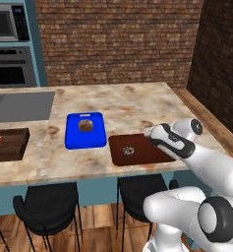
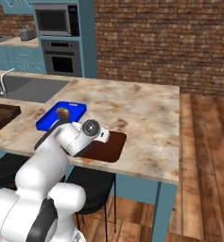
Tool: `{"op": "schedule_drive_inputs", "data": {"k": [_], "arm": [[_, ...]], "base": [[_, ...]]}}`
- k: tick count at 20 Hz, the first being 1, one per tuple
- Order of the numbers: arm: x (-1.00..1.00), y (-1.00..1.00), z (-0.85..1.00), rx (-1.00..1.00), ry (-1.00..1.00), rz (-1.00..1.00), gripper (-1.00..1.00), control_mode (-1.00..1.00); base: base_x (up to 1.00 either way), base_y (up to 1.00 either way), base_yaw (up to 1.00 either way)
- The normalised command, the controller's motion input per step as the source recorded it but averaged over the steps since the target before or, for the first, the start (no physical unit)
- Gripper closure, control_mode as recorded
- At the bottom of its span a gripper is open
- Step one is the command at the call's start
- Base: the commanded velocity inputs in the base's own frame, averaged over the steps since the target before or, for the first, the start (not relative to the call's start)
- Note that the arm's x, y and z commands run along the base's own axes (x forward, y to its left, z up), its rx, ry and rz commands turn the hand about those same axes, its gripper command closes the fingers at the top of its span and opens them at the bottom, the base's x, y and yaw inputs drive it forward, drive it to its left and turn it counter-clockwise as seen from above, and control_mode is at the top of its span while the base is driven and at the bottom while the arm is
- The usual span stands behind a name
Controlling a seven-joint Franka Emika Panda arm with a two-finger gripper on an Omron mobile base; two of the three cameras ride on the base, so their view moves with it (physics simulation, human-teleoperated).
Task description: Take the cupcakes from the fridge and place them on the empty tray on the dining counter.
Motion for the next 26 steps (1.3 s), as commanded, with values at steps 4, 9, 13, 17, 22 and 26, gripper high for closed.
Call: {"op": "schedule_drive_inputs", "data": {"k": [4, 9, 13, 17, 22, 26], "arm": [[0.28, -0.09, -0.24, -0.03, 0.0, 0.0, 1.0, -1.0], [0.03, -0.14, -0.28, 0.0, -0.02, 0.0, 1.0, -1.0], [0.0, 0.0, -0.28, 0.0, -0.07, 0.0, 1.0, -1.0], [0.0, 0.0, -0.23, 0.0, -0.01, 0.0, 1.0, -1.0], [0.0, 0.0, -0.3, 0.0, 0.0, 0.0, 1.0, -1.0], [0.04, -0.08, -0.21, 0.0, 0.0, 0.0, 1.0, -1.0]], "base": [[0.0, 0.0, 0.0], [0.0, 0.0, 0.0], [0.0, 0.0, 0.0], [0.0, 0.0, 0.0], [0.0, 0.0, 0.0], [0.0, 0.0, 0.0]]}}
